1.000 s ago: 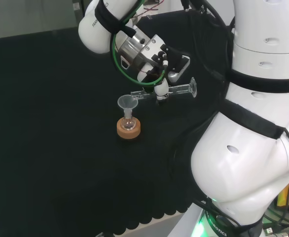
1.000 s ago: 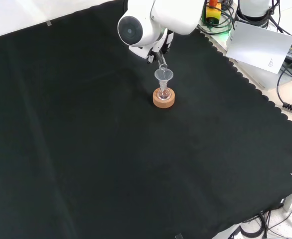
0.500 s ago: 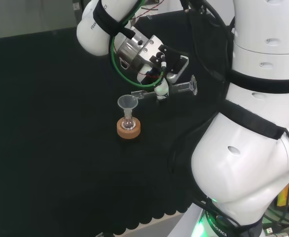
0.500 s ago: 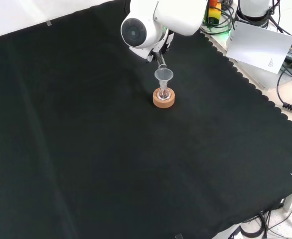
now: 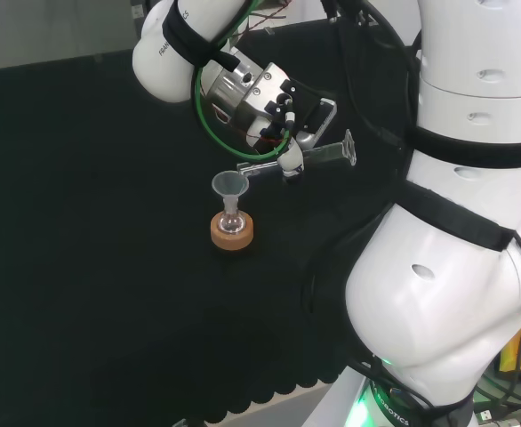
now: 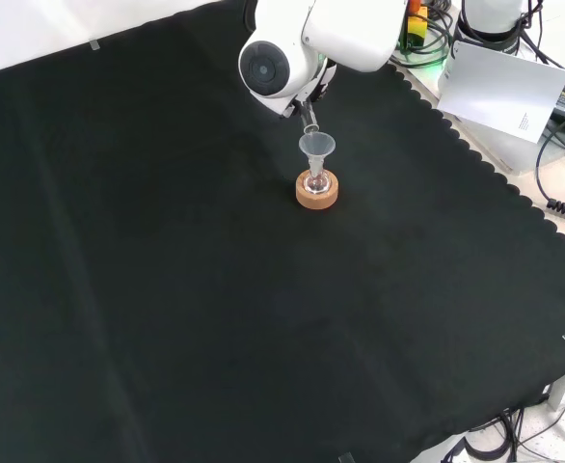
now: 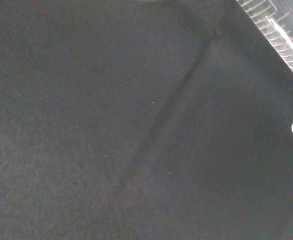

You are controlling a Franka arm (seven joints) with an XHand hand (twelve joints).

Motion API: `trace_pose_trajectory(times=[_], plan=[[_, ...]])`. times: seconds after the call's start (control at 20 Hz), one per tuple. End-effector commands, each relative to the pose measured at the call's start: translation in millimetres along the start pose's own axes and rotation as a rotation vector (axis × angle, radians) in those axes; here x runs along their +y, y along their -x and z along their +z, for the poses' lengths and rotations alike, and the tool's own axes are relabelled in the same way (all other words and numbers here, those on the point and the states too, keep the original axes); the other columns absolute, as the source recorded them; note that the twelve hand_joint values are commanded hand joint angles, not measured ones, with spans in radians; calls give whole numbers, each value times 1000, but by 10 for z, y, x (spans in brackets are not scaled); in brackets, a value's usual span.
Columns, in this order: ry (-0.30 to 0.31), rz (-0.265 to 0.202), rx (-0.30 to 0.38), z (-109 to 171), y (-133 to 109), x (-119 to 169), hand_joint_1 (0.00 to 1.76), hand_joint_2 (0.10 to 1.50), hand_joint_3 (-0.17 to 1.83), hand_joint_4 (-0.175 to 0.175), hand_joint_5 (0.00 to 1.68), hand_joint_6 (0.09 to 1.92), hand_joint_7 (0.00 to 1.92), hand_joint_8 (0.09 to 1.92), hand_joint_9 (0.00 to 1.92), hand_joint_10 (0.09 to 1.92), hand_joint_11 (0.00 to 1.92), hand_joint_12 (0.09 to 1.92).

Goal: Pour the water from the graduated cylinder into the round-bottom flask.

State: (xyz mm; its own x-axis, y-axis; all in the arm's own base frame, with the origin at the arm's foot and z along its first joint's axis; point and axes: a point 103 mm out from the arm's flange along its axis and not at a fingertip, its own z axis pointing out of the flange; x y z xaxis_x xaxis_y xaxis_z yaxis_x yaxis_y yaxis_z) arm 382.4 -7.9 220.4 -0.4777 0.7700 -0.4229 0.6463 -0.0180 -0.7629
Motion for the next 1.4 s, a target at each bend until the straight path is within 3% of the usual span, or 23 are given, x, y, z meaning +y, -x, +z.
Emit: trace_pose_trajectory(times=[0.05, 0.55, 1.0, 1.4], plan=[[-5, -1, -5, -8, 6, -10, 1106, 1157, -23, -95, 939, 1095, 1211, 339, 1427, 87, 1339, 700], [1, -13, -6, -20, -25, -2, 1106, 1158, -24, -95, 939, 1096, 1211, 338, 1429, 87, 1342, 700], [50, -24, 2, 11, -50, -5, 1106, 1158, -24, -95, 939, 1096, 1211, 338, 1430, 87, 1344, 699], [181, -98, 170, 118, 60, -45, 1106, 1159, -25, -97, 939, 1097, 1211, 337, 1429, 87, 1345, 698]])
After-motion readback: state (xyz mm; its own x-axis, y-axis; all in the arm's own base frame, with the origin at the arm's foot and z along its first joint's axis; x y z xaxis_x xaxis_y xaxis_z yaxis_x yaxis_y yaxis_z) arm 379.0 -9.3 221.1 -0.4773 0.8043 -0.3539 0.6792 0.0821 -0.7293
